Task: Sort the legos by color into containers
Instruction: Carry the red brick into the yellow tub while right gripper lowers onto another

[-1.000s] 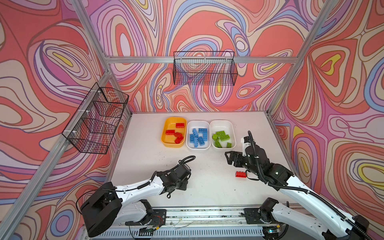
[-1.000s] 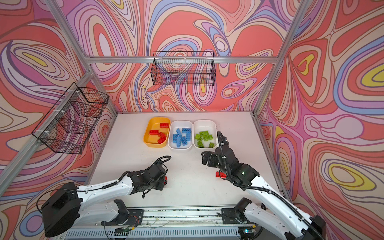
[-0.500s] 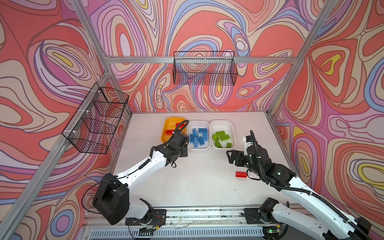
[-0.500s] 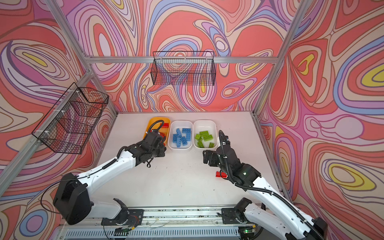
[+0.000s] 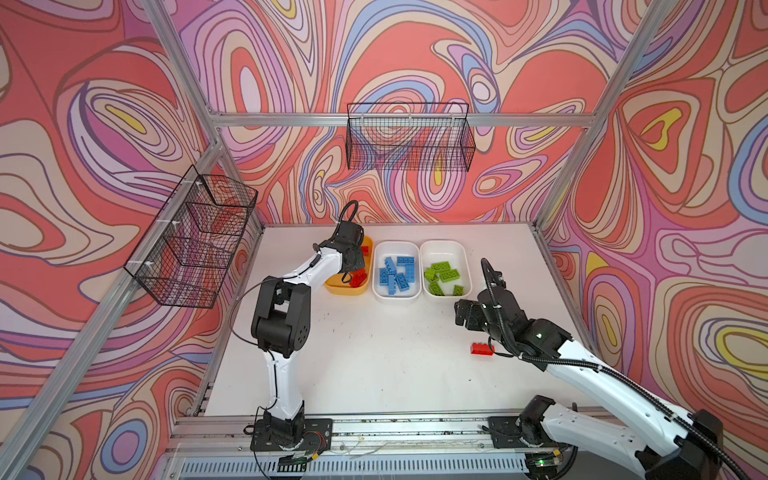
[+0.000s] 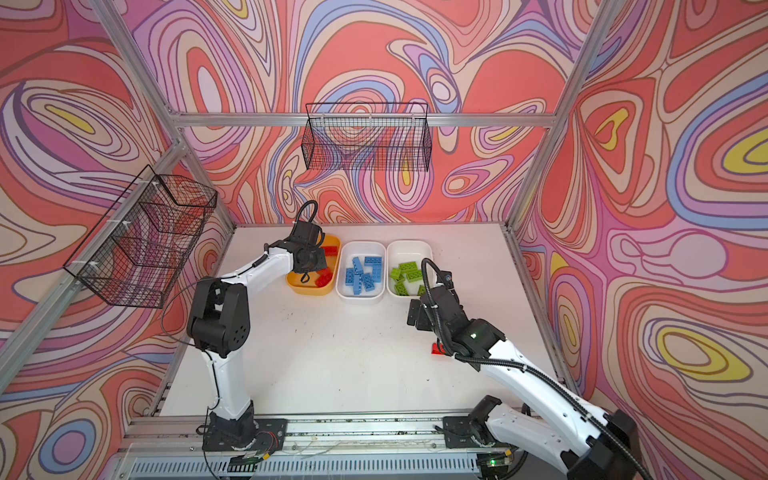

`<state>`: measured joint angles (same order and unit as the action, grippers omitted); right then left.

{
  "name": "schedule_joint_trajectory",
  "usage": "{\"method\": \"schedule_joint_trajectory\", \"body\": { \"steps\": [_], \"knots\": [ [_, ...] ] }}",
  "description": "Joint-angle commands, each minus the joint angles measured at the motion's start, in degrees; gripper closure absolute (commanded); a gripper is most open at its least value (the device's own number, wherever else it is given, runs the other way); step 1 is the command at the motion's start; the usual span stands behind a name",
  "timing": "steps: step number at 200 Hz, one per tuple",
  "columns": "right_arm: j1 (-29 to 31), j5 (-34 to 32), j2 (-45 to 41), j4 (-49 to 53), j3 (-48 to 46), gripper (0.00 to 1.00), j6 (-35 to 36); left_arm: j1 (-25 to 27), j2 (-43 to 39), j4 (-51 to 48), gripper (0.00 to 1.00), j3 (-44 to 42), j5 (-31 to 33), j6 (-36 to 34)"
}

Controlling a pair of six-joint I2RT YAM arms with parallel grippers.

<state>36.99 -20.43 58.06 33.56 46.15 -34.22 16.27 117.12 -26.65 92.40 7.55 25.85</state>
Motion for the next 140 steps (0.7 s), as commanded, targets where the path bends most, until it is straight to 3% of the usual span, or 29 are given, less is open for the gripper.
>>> {"method": "schedule_joint_trajectory", "body": {
  "steps": [1,23,52,86,140],
  "knots": [
    [-0.08,-4.03,3.07,1.80,-0.45,0.02,-2.40,-0.63,3.45,-3.85,0.73,6.54,2.26,-2.22],
    [-1.28,-2.77,6.33,0.84,-2.64,0.02,-5.24,-0.68,5.76,-6.02,0.19,9.95,1.47,-2.29],
    [-1.55,-2.43,8.84,0.52,-3.94,0.02,-7.89,0.11,0.62,-1.53,0.00,2.82,-1.11,-0.52],
    [-4.13,-1.57,10.62,-0.04,-6.55,0.02,-10.57,3.15,-12.65,5.78,0.00,-12.70,-1.76,1.36],
    [-5.20,-1.02,9.39,0.05,-11.69,0.02,-14.50,12.86,-33.00,13.27,0.00,-35.45,-0.11,4.18]
  ]
}}
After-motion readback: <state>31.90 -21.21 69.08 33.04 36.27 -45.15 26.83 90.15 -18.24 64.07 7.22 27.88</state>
